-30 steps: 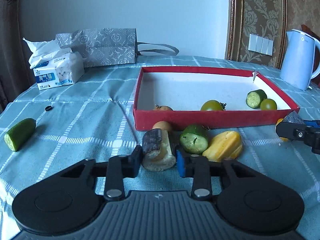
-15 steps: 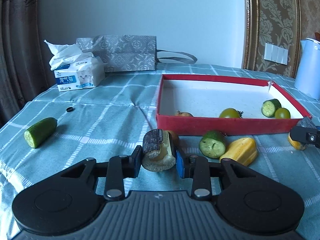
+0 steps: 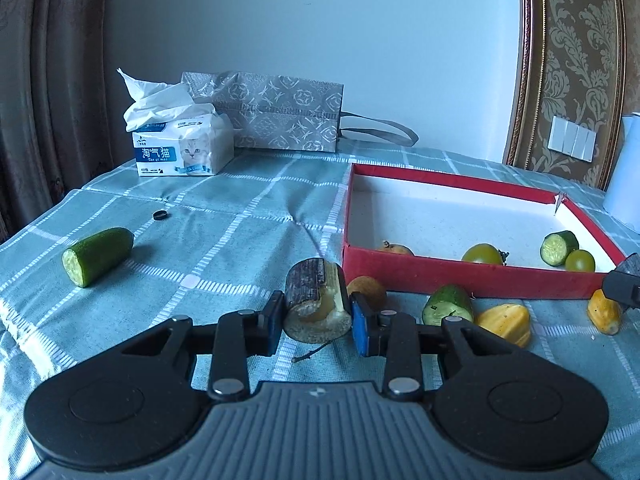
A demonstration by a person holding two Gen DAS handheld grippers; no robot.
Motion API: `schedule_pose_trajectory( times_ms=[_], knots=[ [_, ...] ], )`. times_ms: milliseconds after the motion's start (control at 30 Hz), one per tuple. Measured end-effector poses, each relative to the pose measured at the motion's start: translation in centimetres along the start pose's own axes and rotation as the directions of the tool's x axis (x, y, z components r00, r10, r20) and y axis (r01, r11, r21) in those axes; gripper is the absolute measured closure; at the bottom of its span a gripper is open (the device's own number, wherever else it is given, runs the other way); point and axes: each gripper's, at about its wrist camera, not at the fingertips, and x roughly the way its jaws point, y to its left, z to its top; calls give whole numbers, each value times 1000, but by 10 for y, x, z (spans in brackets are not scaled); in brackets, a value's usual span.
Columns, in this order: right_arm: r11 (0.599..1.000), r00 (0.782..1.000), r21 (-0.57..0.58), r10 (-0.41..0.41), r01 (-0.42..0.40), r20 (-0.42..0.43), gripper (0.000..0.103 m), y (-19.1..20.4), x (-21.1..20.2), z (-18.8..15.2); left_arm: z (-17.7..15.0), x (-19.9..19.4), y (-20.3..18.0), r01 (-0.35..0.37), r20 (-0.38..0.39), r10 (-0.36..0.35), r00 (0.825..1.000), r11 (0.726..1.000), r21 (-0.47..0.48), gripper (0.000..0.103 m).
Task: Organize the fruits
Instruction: 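Carry the eggplant chunk into the tray and open the right tool while the left tool holds its chunk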
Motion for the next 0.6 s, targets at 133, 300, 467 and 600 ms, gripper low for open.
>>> schedule_pose_trajectory(
  times_ms=[133, 300, 467, 600],
  knots=[
    [1000, 1000, -10, -10, 10, 28, 71, 2, -2, 3, -1, -1, 0, 6, 7, -6, 1000, 1000, 4, 69],
    [1000, 998, -17, -23, 24, 60, 71, 5, -3, 8, -1, -1, 1, 10, 8, -9, 1000, 1000, -2, 69],
    [999, 995, 0, -35, 36, 88, 71, 5, 0, 17, -1, 0, 3, 8, 3, -8, 1000, 1000, -18, 69],
    [999, 994, 2, -36, 36, 107, 71, 7, 5, 26, -1, 0, 3, 7, 3, -7, 1000, 1000, -18, 69]
  ],
)
